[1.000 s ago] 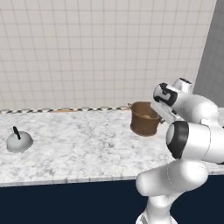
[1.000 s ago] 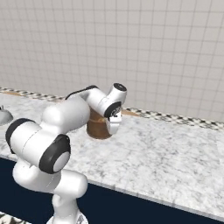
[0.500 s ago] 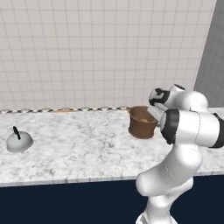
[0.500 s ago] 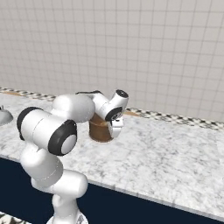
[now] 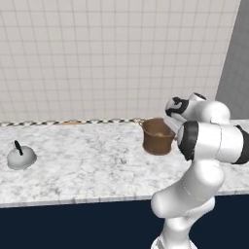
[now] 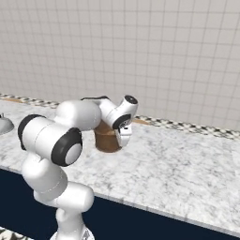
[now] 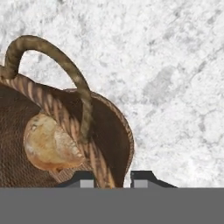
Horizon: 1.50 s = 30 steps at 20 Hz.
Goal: Open the cabinet, pick up the bread from the cabinet and place it in the basket. Then move the basket to the dining counter.
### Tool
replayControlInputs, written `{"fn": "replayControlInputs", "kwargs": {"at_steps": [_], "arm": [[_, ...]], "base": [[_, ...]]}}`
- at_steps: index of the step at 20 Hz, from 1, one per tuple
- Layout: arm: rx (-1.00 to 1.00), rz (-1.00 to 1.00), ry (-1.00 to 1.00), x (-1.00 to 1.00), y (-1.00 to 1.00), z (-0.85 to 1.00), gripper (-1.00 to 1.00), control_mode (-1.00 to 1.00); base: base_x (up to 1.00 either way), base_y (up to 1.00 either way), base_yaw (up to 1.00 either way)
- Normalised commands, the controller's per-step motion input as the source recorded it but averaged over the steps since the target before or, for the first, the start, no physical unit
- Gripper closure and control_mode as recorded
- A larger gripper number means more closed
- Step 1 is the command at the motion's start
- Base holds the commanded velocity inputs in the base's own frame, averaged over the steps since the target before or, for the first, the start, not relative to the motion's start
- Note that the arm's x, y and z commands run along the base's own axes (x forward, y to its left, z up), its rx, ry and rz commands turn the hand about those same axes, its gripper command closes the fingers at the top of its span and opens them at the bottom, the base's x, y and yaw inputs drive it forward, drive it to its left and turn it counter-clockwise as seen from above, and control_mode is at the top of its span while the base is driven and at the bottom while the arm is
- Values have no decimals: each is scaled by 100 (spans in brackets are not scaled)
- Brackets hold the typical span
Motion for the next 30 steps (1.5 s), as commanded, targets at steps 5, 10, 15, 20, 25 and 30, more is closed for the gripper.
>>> {"fn": "replayControlInputs", "kwargs": {"at_steps": [5, 10, 15, 20, 25, 30], "arm": [[0, 3, -9, -7, 42, 23, -100, -100], [0, 12, -5, -43, 8, 45, -100, -100], [-2, 15, -8, -85, 2, 51, -100, -100], [-7, 18, -13, -99, 15, 74, -100, -100], [-17, 21, -11, -100, 18, 88, -100, -100], [-21, 32, -52, -85, 23, 37, -100, -100]], "base": [[0, 0, 0], [0, 0, 0], [0, 0, 0], [0, 0, 0], [0, 0, 0], [0, 0, 0]]}}
